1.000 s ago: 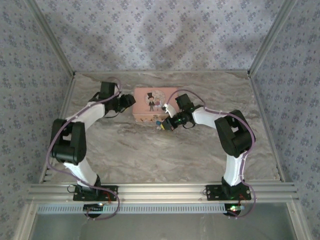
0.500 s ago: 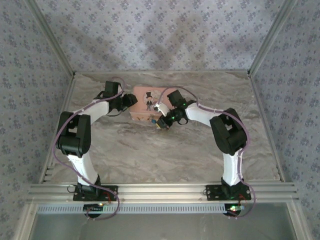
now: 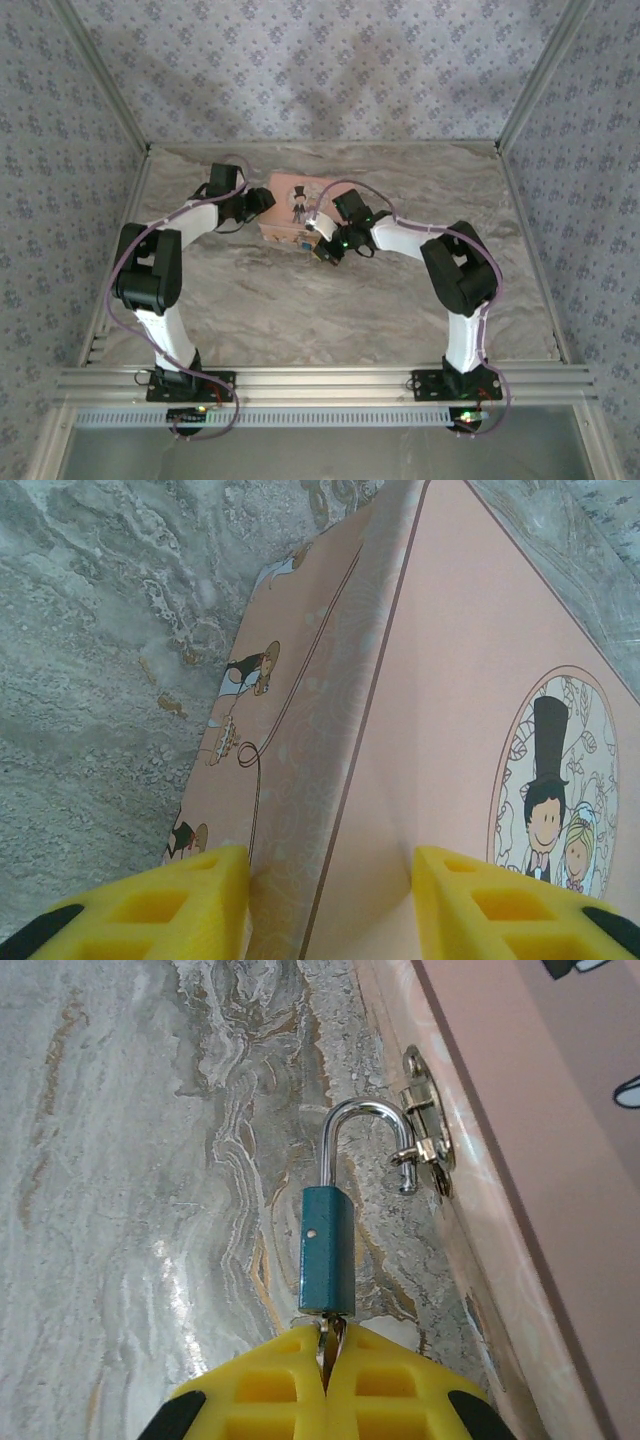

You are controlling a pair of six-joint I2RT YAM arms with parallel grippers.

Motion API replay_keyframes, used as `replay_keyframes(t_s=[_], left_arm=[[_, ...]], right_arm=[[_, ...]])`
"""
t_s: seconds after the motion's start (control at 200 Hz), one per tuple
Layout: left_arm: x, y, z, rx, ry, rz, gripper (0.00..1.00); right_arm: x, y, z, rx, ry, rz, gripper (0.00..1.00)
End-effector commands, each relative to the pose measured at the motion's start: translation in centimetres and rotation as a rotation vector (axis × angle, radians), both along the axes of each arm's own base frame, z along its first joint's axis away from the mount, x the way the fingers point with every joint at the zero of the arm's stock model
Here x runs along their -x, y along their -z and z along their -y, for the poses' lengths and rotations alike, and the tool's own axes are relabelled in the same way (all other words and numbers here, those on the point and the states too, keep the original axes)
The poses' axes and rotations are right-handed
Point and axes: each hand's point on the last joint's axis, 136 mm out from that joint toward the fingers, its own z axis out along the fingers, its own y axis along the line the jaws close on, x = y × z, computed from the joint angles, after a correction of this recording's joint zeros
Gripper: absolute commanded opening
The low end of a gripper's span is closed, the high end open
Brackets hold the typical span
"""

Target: Unlock a padlock with a key

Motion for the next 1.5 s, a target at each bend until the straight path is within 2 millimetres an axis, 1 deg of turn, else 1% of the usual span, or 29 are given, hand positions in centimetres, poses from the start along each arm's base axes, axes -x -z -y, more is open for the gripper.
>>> replay_keyframes(t_s=[0.0, 0.025, 0.14, 0.185, 0.27, 0.45, 0.575, 0.63, 0.69, 0.755, 0.79, 0.829, 0.899, 0.964, 1.029, 1.089, 1.159, 1.214, 1.269, 1.304, 1.369, 1.419, 1.494], left_arm=[[1.9, 0.3, 2.7, 0.06, 0.085, -0.043, 0.45], [1.9, 0.4, 2.9, 0.064, 0.088, -0.044, 0.45], [2.2, 0.8, 3.8, 0.079, 0.107, -0.06, 0.44], [2.3, 0.9, 4.0, 0.082, 0.112, -0.065, 0.44], [2.5, 1.0, 4.4, 0.086, 0.122, -0.066, 0.44], [2.7, 1.1, 4.4, 0.092, 0.126, -0.064, 0.44], [2.5, 1.1, 5.2, 0.135, 0.135, -0.07, 0.41], [2.4, 1.0, 5.4, 0.133, 0.137, -0.065, 0.41], [2.5, 0.9, 5.4, 0.133, 0.139, -0.065, 0.41], [2.7, 1.0, 5.4, 0.128, 0.142, -0.067, 0.41], [2.8, 1.0, 5.3, 0.124, 0.144, -0.067, 0.41], [2.9, 1.1, 5.1, 0.117, 0.142, -0.071, 0.4], [2.8, 1.1, 4.6, 0.112, 0.132, -0.069, 0.41], [2.7, 1.1, 4.2, 0.112, 0.125, -0.065, 0.41], [2.6, 1.1, 4.2, 0.118, 0.128, -0.065, 0.41], [2.6, 1.2, 4.6, 0.128, 0.137, -0.073, 0.41], [2.5, 1.4, 5.1, 0.135, 0.14, -0.077, 0.4], [2.6, 1.5, 5.6, 0.148, 0.145, -0.082, 0.39], [2.6, 1.6, 5.9, 0.151, 0.148, -0.085, 0.39], [2.7, 1.5, 6.1, 0.152, 0.15, -0.085, 0.39], [2.7, 1.4, 6.1, 0.151, 0.15, -0.08, 0.38], [2.7, 1.4, 6.1, 0.152, 0.152, -0.079, 0.38], [2.7, 1.6, 6.2, 0.157, 0.154, -0.089, 0.38]], right_arm=[[0.4, 0.0, -1.8, -0.027, -0.07, 0.048, 0.0], [0.2, -0.3, -2.3, -0.034, -0.081, 0.058, 0.0], [0.1, -0.2, -4.3, 0.003, -0.13, 0.1, 0.0], [-0.2, -0.5, -4.8, 0.001, -0.133, 0.119, 0.0], [-0.9, -0.9, -5.4, -0.022, -0.113, 0.151, 0.0], [-1.1, -1.9, -5.7, -0.071, -0.106, 0.168, 0.0], [-1.2, -1.8, -6.8, -0.063, -0.128, 0.199, 0.0], [-1.7, -2.3, -7.3, -0.113, -0.11, 0.168, 0.0], [-2.3, -3.1, -7.4, -0.18, -0.075, 0.137, 0.0], [-3.1, -4.8, -7.3, -0.328, -0.036, 0.057, 0.0], [-3.3, -5.2, -7.1, -0.367, -0.019, 0.031, 0.0], [-3.0, -4.8, -6.6, -0.361, -0.015, 0.033, 0.0], [-1.9, -3.4, -5.7, -0.268, -0.031, 0.066, 0.0], [-1.4, -2.6, -5.0, -0.235, -0.033, 0.07, 0.0], [-0.9, -2.1, -4.8, -0.21, -0.046, 0.063, 0.0], [-0.4, -1.5, -5.2, -0.177, -0.076, 0.079, 0.0], [-0.3, -1.0, -6.5, -0.148, -0.112, 0.07, 0.0], [-0.2, -1.2, -7.7, -0.156, -0.14, 0.036, 0.0], [-0.3, -1.4, -8.6, -0.15, -0.152, 0.05, 0.0], [-0.5, -1.8, -8.9, -0.175, -0.138, 0.051, 0.0], [-0.9, -2.1, -9.1, -0.208, -0.11, -0.019, 0.0], [-1.2, -1.7, -9.2, -0.203, -0.097, -0.045, 0.0], [-1.0, -0.5, -9.3, -0.153, -0.099, -0.099, 0.0]])
